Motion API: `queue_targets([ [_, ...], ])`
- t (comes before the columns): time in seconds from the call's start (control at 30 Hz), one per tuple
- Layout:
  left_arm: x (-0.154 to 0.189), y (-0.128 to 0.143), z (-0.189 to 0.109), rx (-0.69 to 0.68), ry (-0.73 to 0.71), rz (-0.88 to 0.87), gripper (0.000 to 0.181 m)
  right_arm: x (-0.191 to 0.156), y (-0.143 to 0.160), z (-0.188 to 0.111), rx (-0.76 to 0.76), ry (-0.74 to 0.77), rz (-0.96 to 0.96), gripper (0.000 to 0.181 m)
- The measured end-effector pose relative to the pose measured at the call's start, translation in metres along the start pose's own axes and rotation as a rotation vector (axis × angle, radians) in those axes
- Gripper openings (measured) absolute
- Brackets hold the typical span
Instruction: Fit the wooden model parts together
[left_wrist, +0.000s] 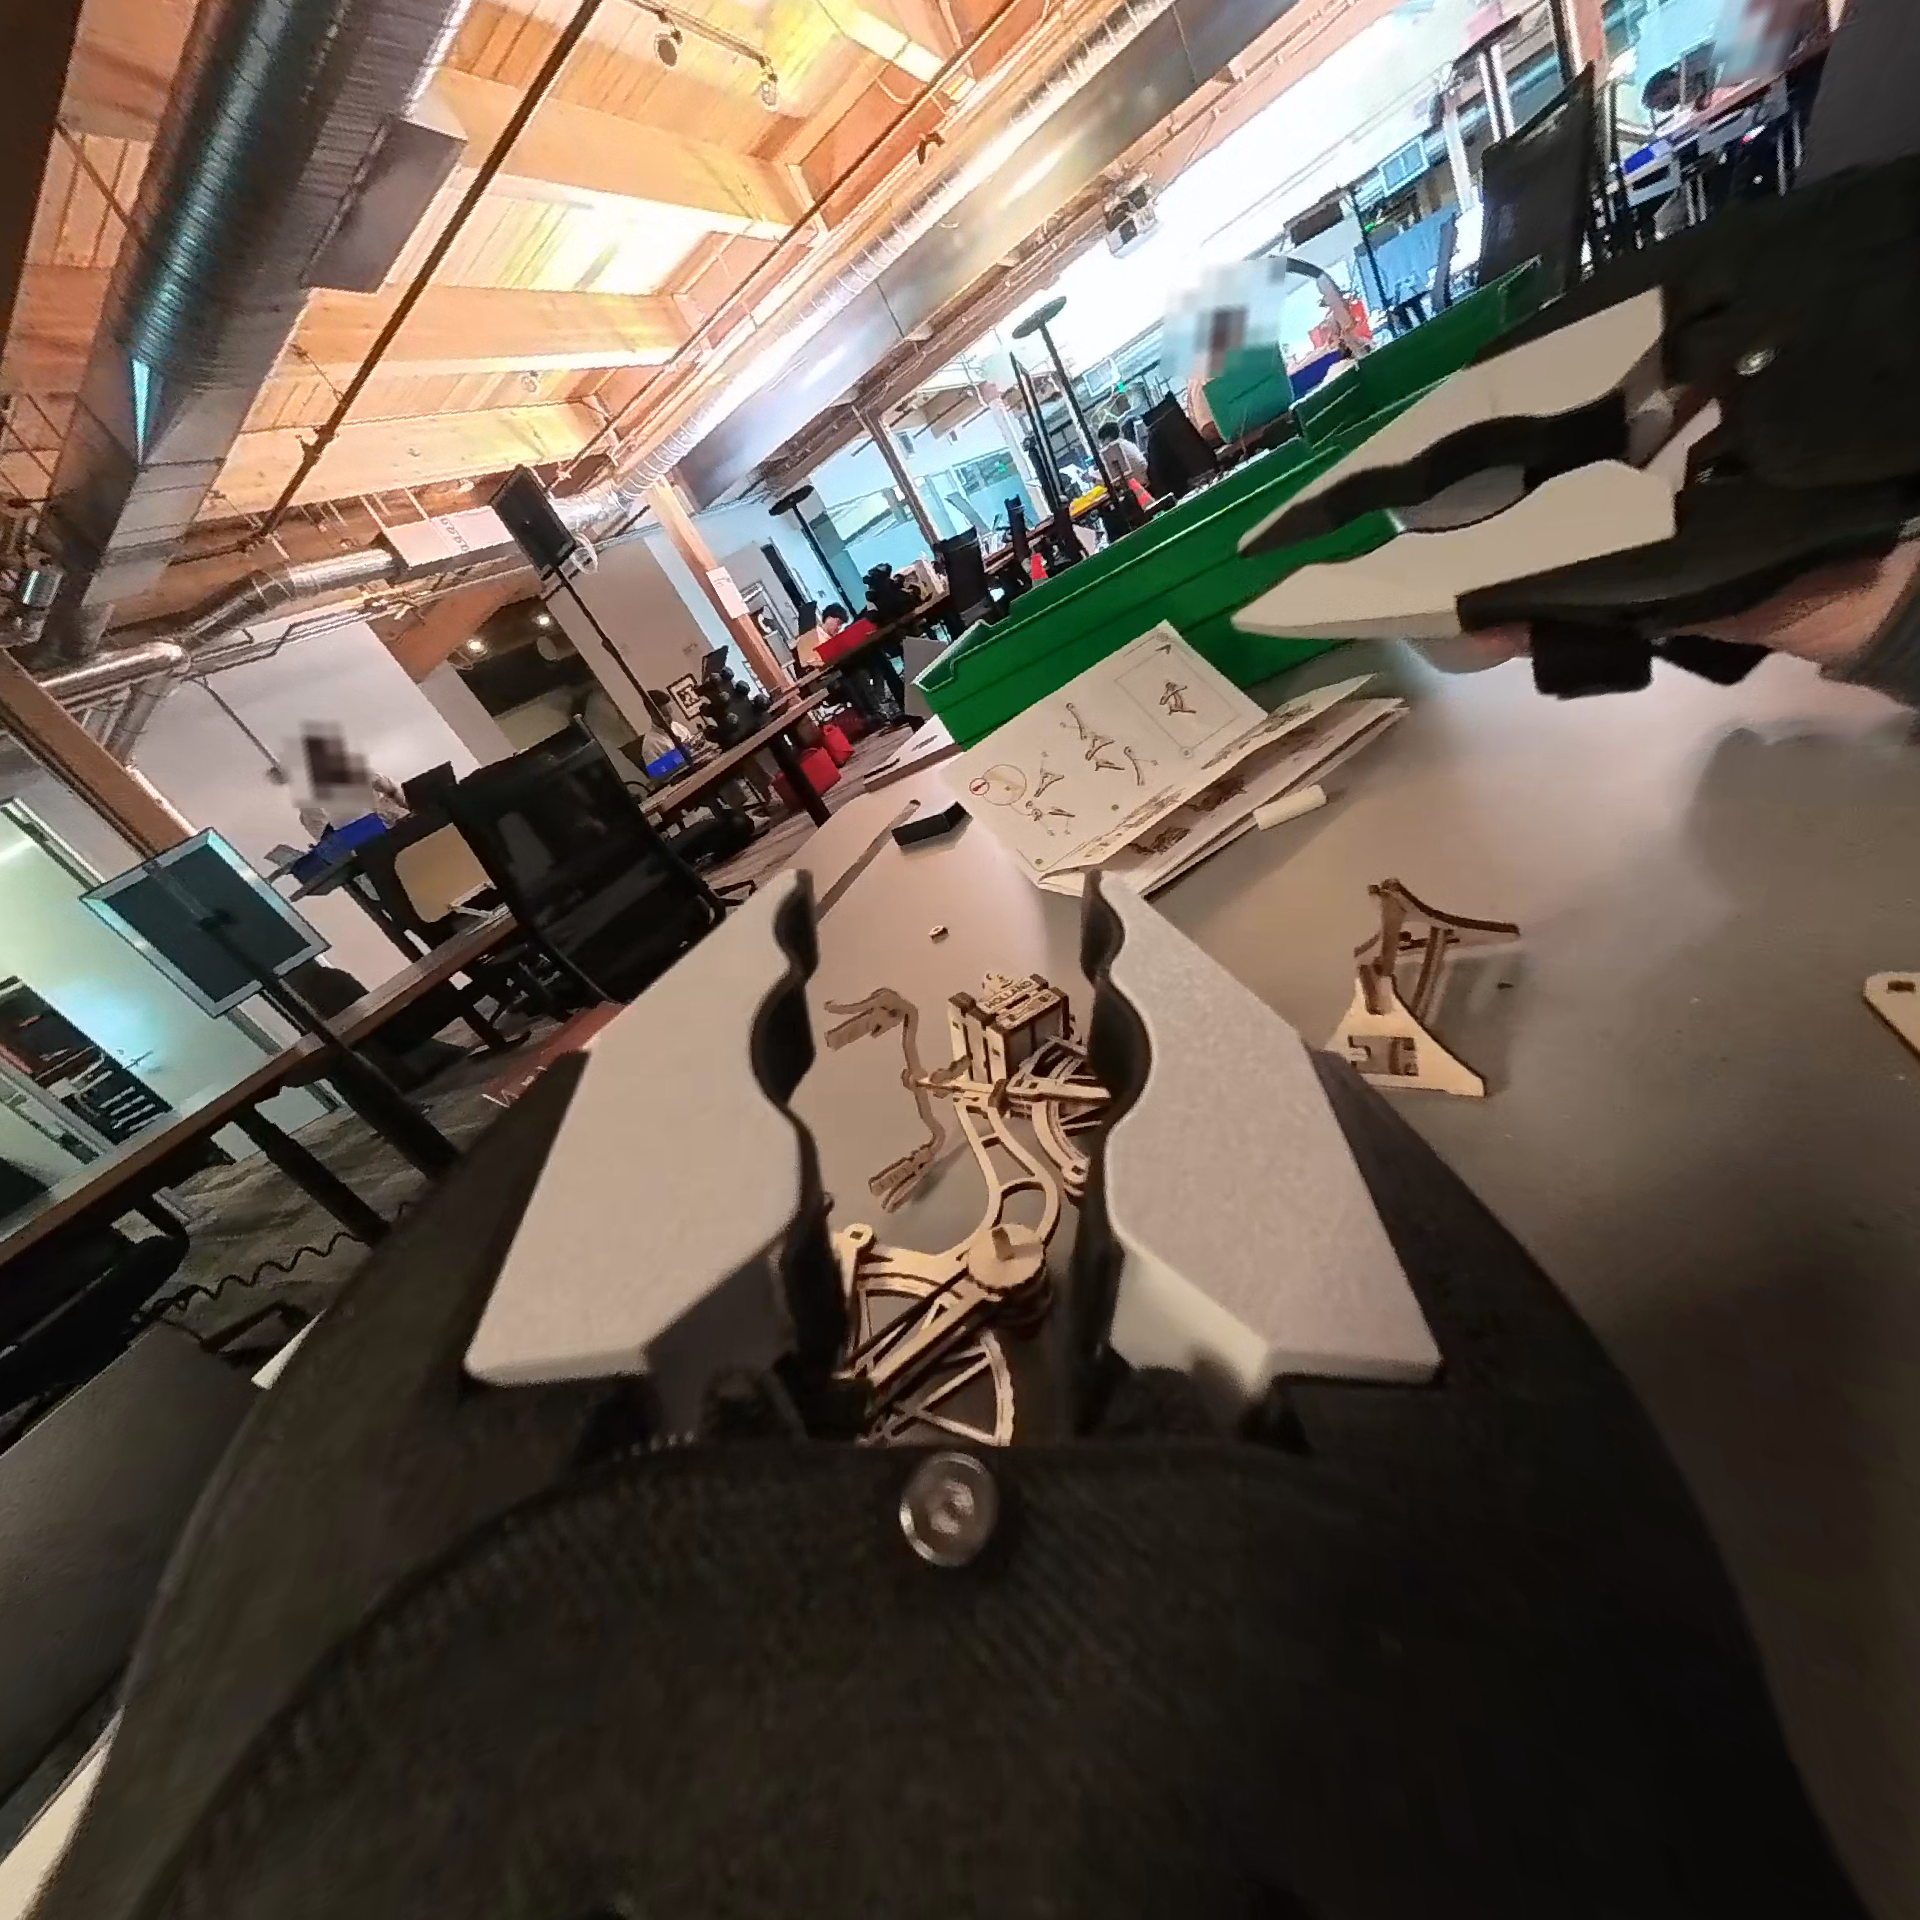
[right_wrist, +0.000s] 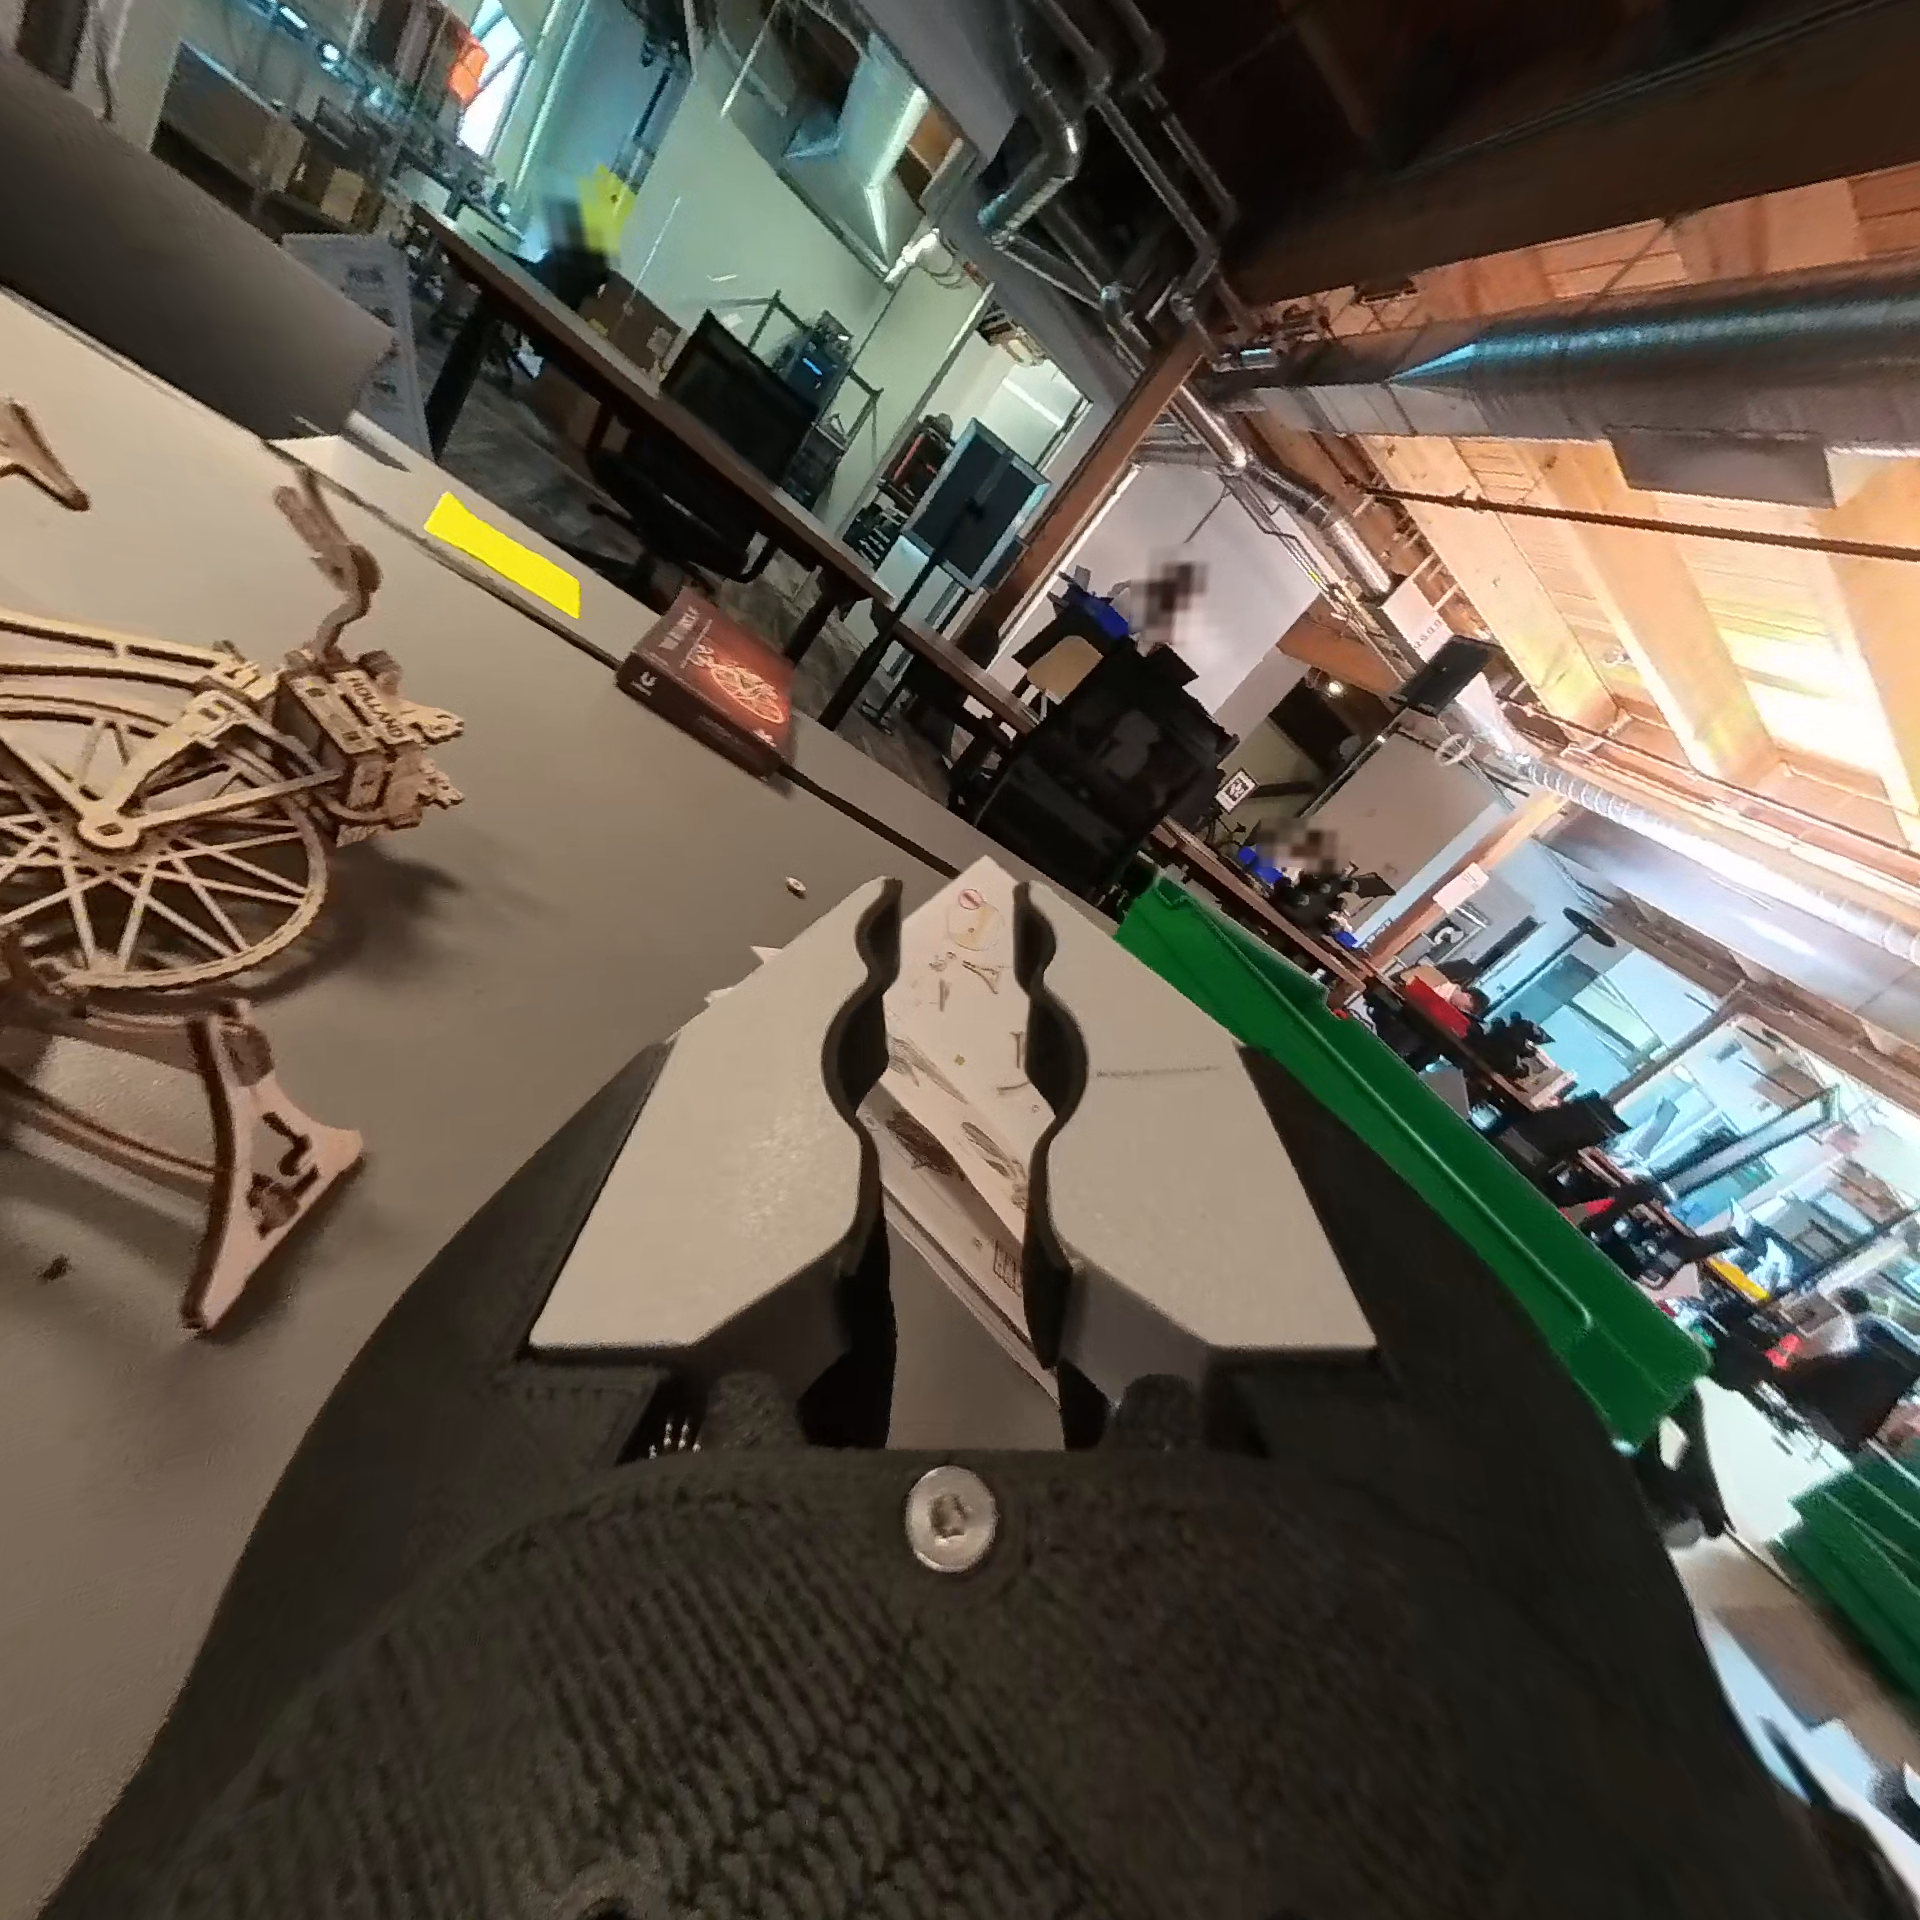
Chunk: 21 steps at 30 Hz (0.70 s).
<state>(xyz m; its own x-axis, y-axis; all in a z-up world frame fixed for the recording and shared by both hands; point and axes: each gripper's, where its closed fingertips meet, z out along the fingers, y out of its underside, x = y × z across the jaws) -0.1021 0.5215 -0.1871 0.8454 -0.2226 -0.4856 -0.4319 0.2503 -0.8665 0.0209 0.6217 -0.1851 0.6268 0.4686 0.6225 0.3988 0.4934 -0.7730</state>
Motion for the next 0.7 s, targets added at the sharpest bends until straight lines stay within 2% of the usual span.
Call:
queue_targets([
  [0.3,0.005,0.0,0.001,-0.002,0.02,0.017,0.047,-0.018,-0.011,-0.001,0.04,-0.068,-0.091,0.016],
  [0.7,0.009,0.0,0.001,-0.004,0.041,0.033,0.044,-0.019,-0.011,-0.001,0.044,-0.078,-0.076,0.014],
])
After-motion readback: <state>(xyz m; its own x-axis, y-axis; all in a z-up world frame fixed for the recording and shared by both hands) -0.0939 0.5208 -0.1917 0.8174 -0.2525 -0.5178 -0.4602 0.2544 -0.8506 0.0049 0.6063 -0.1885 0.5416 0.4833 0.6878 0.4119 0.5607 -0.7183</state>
